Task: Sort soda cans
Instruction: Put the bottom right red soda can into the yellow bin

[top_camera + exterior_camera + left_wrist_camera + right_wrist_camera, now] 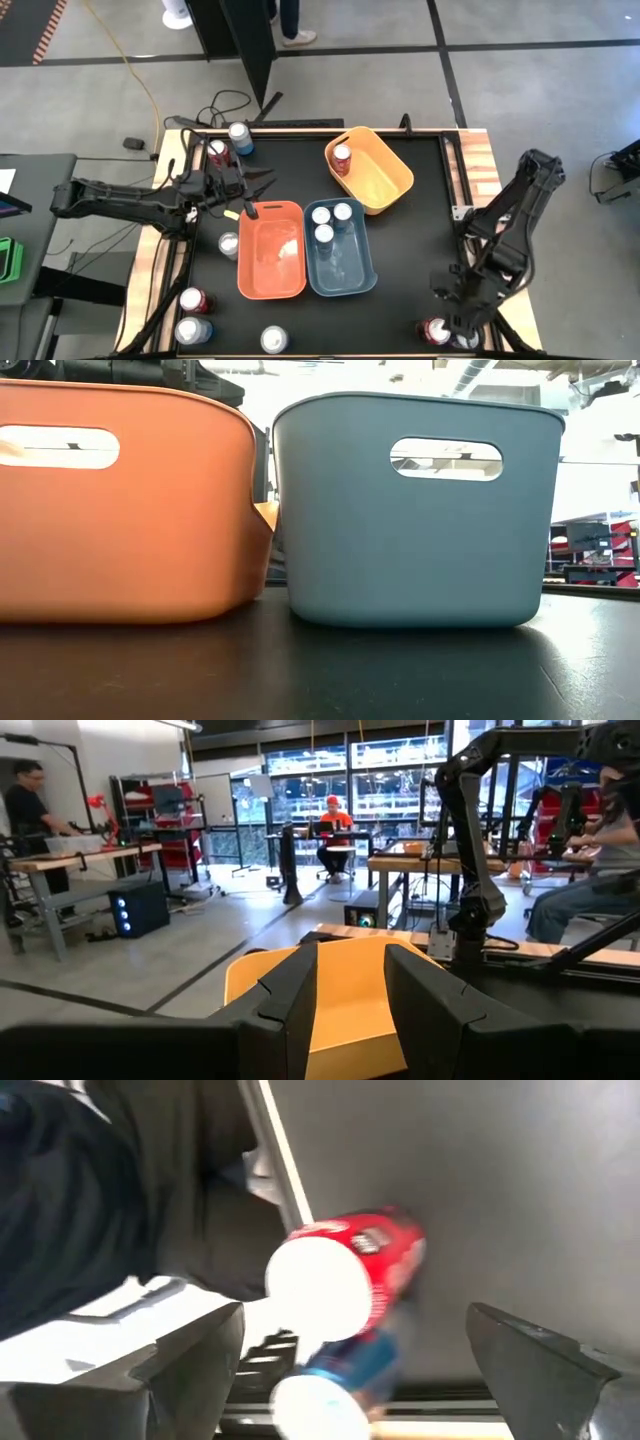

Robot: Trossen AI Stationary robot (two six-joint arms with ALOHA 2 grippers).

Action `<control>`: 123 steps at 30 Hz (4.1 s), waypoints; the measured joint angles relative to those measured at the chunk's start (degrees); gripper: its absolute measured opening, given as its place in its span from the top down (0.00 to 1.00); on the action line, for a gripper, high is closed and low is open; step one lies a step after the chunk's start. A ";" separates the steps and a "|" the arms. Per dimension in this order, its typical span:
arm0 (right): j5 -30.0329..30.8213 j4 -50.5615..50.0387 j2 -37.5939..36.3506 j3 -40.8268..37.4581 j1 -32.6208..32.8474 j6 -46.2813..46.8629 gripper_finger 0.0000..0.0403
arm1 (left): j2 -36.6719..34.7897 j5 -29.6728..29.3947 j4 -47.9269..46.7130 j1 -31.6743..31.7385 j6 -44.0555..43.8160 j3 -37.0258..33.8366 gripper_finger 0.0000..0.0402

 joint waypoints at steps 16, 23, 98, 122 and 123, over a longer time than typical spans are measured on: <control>-0.17 4.14 9.17 0.00 1.38 8.48 0.01 | -0.02 0.61 0.07 0.00 0.26 0.00 0.72; -1.03 5.29 12.07 0.02 1.68 10.57 0.01 | -0.02 0.66 -0.04 -0.02 0.26 0.00 0.72; 20.02 -27.69 17.05 35.69 -69.81 -66.24 0.26 | -0.02 0.72 -4.33 -2.89 -0.63 -0.04 0.72; 6.08 -18.73 35.00 40.38 -90.47 -76.05 0.27 | -0.02 0.71 -4.45 -2.89 -0.17 -0.04 0.72; 6.08 -19.20 36.33 41.26 -90.47 -76.08 0.27 | -0.02 0.70 -4.46 -2.89 -0.16 -0.04 0.72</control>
